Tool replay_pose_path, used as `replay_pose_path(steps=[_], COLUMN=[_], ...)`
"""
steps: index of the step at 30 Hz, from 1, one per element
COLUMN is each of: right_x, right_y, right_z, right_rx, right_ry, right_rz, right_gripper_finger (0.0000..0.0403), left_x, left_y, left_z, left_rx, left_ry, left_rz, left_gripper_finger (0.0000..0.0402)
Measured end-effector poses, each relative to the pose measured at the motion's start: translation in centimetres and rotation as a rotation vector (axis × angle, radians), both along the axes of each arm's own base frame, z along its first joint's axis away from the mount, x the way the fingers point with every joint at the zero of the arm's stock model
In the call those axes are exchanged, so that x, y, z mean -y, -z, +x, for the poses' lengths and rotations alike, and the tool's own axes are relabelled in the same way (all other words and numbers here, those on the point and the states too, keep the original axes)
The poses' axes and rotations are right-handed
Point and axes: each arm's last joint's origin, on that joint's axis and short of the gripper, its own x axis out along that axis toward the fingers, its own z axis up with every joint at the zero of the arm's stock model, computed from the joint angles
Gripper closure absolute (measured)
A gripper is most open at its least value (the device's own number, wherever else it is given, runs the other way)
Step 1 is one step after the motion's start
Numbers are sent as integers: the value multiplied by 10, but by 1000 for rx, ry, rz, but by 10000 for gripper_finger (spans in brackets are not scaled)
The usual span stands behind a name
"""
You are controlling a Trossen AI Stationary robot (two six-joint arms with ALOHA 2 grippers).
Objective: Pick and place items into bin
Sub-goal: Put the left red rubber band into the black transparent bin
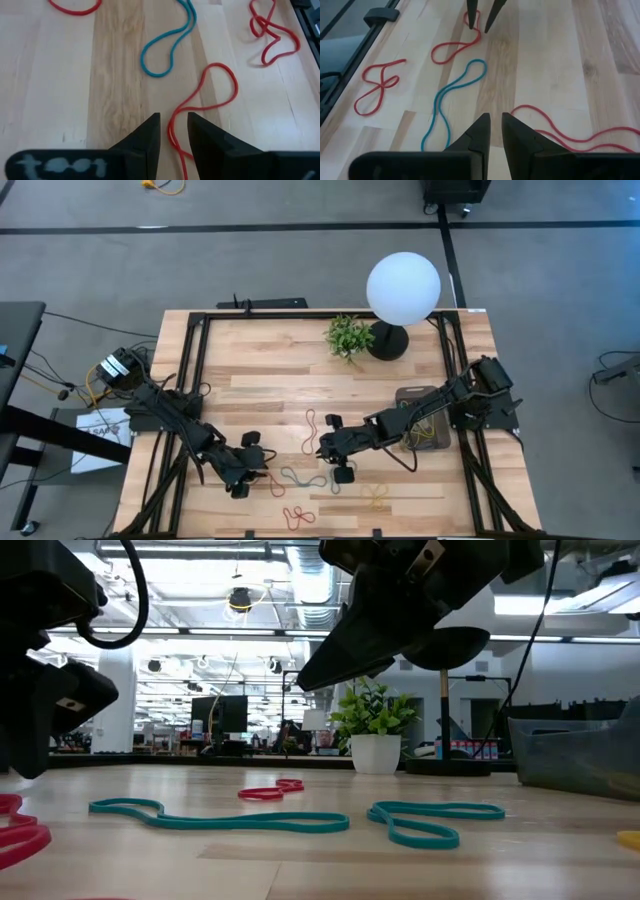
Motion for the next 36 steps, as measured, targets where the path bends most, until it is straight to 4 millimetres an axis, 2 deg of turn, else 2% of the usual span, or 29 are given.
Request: replay_pose_path(steps=[5, 12, 17, 20, 24, 26, 30, 36], right_x=[0, 0, 0, 0, 0, 3, 10, 16], right_y=[0, 1, 1, 1, 0, -2, -7, -13], right_z=[0, -1, -1, -1, 0, 2, 8, 14], right_rx=[-4, -9, -11, -11, 2, 37, 116, 181], right_ry=[0, 0, 0, 0, 4, 24, 124, 151], right_rz=[-2, -3, -4, -4, -3, -27, -72, -46], right_gripper_finger=[360, 360, 360, 360, 360, 360, 360, 360], left_x=[0, 5, 5, 5, 5, 4, -2, -11], left_y=[1, 21, 24, 24, 23, 21, 16, 9], left_z=[0, 4, 5, 5, 5, 5, 5, 12], left_rx=[0, -34, -31, -22, -2, 19, 81, 224], left_ry=[10, 18, 13, 62, 94, 86, 9, -209], left_rz=[9, 58, 80, 125, 165, 181, 278, 431], left_gripper_finger=[315, 315, 317, 339, 392, 395, 400, 401])
